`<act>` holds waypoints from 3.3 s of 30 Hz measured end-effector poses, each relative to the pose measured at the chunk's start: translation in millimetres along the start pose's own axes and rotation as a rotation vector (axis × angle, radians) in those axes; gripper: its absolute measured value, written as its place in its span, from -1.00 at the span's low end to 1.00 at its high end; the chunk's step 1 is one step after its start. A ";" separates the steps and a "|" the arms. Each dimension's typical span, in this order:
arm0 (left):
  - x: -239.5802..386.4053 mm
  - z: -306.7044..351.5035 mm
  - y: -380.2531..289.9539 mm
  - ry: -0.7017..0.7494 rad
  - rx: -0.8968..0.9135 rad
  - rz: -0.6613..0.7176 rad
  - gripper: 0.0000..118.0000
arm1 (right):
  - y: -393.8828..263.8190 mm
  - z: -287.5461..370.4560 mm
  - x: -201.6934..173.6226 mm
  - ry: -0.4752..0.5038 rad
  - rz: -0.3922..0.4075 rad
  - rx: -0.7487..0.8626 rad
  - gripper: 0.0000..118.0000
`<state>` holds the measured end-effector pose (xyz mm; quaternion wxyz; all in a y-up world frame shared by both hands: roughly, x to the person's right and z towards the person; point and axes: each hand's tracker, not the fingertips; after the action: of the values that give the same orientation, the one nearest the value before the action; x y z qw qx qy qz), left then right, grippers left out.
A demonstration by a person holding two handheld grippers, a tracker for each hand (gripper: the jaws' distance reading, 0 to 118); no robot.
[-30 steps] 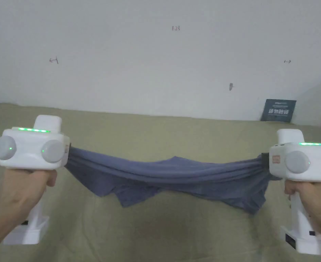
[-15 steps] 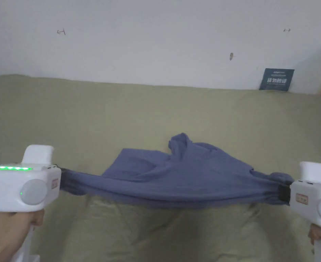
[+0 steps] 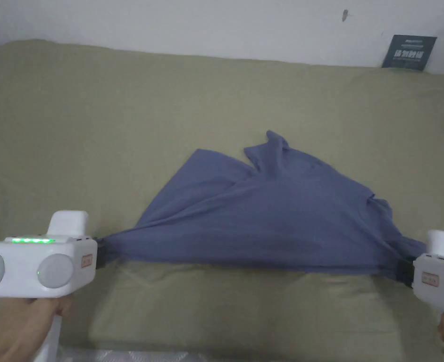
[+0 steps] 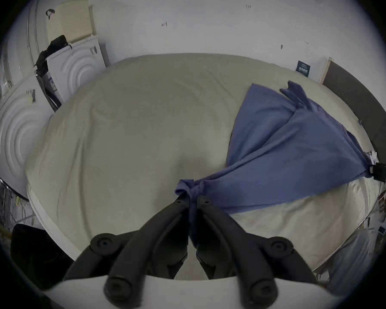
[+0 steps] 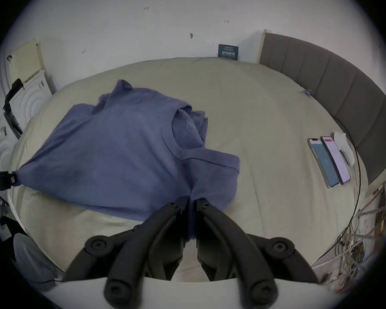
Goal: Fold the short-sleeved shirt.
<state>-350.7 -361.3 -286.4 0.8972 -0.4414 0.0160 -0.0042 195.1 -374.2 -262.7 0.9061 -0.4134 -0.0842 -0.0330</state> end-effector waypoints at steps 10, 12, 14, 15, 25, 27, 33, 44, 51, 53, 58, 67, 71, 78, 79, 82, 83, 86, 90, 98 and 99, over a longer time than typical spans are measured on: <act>-4.9 13.8 2.6 -0.029 0.032 0.017 0.95 | -3.3 34.6 -35.6 -0.057 0.045 0.097 0.86; -1.5 23.4 -3.5 -0.015 0.024 0.013 0.91 | 3.5 38.0 -58.7 0.016 0.062 0.108 0.83; -3.7 35.3 -8.4 -0.022 0.037 0.024 0.48 | -0.4 44.8 -79.4 0.068 0.046 0.125 0.28; -4.7 32.2 -14.0 -0.017 0.037 0.025 -0.39 | -4.6 47.7 -89.5 0.092 0.036 0.128 -0.58; -36.8 21.1 -39.7 -0.065 -0.003 0.094 -1.00 | -43.7 48.9 -146.1 0.195 0.055 0.112 -0.87; -44.6 12.3 -38.8 -0.060 -0.004 0.104 -1.00 | -43.7 46.7 -150.8 0.194 0.068 0.107 -0.87; -40.3 14.2 -18.9 -0.078 0.028 0.105 -1.00 | -41.4 43.1 -158.0 0.211 0.087 0.096 -0.87; -46.6 -34.3 13.6 -0.083 -0.070 0.129 0.83 | -33.5 37.8 -163.7 0.214 0.108 0.094 -0.87; -43.0 -35.1 9.3 -0.132 -0.092 0.099 -0.89 | -4.6 18.9 -146.5 0.196 0.091 0.086 -0.87; -45.2 -32.3 9.3 -0.146 -0.084 0.121 -0.90 | 15.9 8.2 -138.5 0.198 0.081 0.084 -0.87; -27.1 -23.1 5.2 -0.125 -0.058 0.058 -0.90 | 85.8 -35.1 -120.8 0.158 0.124 0.084 -0.87; -32.9 -24.7 1.3 -0.137 -0.049 0.100 -0.90 | 209.0 -168.6 -100.5 0.075 0.188 -0.042 -0.86; -37.2 -30.7 -0.4 -0.159 -0.060 0.138 -0.90 | 223.1 -201.1 -104.0 0.105 0.252 -0.105 0.36; -38.5 -37.6 -1.0 -0.166 -0.070 0.154 -0.90 | 222.1 -224.2 -119.5 0.074 0.368 -0.181 0.81; -38.2 -38.0 -1.6 -0.165 -0.072 0.154 -0.90 | 223.7 -222.3 -121.1 0.072 0.342 -0.208 0.65; -38.0 -39.6 -0.3 -0.162 -0.078 0.149 -0.90 | 220.6 -199.2 -116.9 0.148 0.303 -0.175 -0.77; -36.8 -37.3 -0.3 -0.159 -0.078 0.149 -0.90 | 218.5 -189.9 -120.9 0.137 0.317 -0.151 -0.81; -35.4 -32.9 2.6 -0.150 -0.079 0.132 -0.90 | 221.1 -160.8 -118.2 0.114 0.358 -0.089 -0.81; -33.6 -16.6 9.9 -0.142 -0.047 0.134 -0.90 | 214.8 -93.0 -102.9 0.108 0.320 0.046 -0.82; -13.7 50.6 70.0 -0.158 0.133 0.111 -0.90 | 219.6 56.6 -63.4 0.051 0.279 0.276 -0.82; -10.8 60.6 80.5 -0.157 0.163 0.109 -0.90 | 221.2 72.4 -58.5 0.048 0.272 0.304 -0.82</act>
<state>-360.1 -263.9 -312.9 0.9276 -0.3643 -0.0306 0.0776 157.1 -175.0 -391.0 0.9558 -0.2787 -0.0100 0.0928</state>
